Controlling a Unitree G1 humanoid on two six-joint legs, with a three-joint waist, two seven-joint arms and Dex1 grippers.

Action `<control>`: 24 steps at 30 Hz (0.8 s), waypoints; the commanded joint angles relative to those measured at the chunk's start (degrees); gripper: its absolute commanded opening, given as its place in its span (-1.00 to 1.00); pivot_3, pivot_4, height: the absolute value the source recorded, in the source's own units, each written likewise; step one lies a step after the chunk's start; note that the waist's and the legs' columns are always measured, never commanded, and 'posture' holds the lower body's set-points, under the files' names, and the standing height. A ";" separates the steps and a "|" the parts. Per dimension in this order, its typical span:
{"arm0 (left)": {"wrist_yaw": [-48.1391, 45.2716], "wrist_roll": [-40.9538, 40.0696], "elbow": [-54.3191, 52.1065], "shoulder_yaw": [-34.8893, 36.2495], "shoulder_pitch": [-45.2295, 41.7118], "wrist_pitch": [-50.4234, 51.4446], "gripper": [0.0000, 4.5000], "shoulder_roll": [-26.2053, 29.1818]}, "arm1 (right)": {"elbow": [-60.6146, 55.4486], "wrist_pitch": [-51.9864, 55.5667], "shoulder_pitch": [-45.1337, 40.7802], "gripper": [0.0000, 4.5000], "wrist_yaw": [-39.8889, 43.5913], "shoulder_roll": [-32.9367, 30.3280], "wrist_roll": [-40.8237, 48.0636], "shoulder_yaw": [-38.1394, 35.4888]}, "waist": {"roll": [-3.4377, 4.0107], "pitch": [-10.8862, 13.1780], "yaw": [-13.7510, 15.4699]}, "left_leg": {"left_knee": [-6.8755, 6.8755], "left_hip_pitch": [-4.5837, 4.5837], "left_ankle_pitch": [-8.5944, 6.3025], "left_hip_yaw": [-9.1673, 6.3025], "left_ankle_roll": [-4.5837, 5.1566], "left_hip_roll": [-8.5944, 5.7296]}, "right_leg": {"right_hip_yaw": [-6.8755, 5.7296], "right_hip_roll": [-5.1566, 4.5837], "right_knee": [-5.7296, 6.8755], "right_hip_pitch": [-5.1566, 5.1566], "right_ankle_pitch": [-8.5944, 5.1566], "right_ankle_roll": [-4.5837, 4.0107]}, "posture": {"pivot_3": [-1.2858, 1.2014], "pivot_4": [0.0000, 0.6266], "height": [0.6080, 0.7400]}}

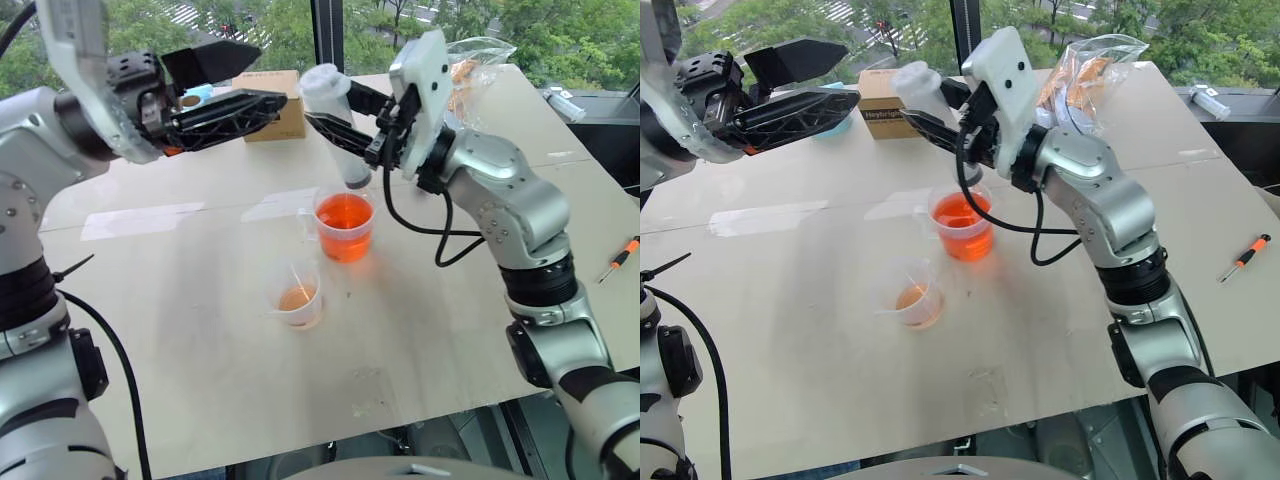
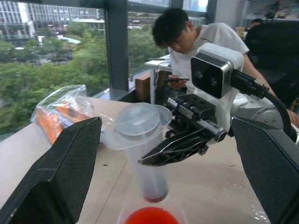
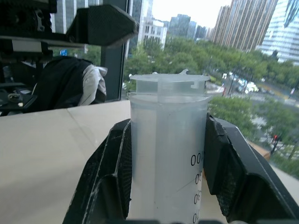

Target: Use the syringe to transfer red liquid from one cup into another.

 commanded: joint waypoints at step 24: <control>-0.78 13.68 7.53 -6.54 -6.46 -1.78 0.06 -9.27 | 1.42 -13.54 9.68 -0.28 -2.74 9.62 -12.36 1.15 | -0.01 -0.01 -0.12 | 0.22 0.04 0.07 -0.04 -0.11 -0.02 | 0.04 0.04 0.44 -0.02 0.00 0.00 | 0.03 -0.52 1.00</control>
